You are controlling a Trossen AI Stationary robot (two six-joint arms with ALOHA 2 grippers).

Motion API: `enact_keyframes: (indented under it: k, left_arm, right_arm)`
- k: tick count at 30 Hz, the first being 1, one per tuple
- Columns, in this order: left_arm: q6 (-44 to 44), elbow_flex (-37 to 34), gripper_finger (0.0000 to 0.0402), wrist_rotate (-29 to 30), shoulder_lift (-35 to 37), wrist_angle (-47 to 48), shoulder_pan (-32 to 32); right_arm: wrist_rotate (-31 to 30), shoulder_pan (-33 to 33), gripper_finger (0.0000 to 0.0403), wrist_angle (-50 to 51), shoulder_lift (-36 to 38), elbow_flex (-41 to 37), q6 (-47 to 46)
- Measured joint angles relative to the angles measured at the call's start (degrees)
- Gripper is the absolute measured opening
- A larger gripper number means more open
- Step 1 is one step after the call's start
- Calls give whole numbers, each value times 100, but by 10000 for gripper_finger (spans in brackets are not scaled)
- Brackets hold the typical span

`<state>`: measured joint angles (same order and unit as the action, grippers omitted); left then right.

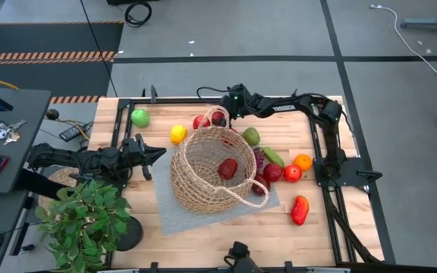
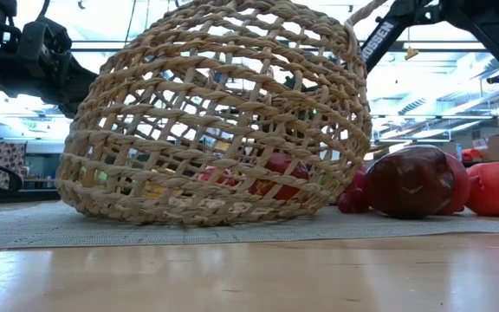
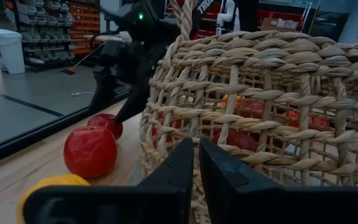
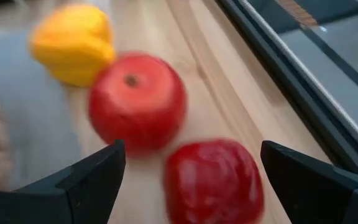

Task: Build produce basket
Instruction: Put the peach into the basket

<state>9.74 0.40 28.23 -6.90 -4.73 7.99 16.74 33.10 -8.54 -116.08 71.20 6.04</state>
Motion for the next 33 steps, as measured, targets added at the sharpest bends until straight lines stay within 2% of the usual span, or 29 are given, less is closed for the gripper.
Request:
enact_keyframes:
  k: [11,17,21,33]
  left_arm:
    - [1,2,39,-1,0,1,0]
    - [0,2,32,-1,0,0,0]
    - [0,2,36,0,0,0,2]
    - [1,2,33,0,0,0,1]
  right_arm:
    - [-779,-42,378,127,-113,2,122]
    - [-866,-98,377,90,-109,2,123]
    - [-1245,-151,371,-6,-200,7,186]
    - [-1280,-272,346,-93,-446,2,319]
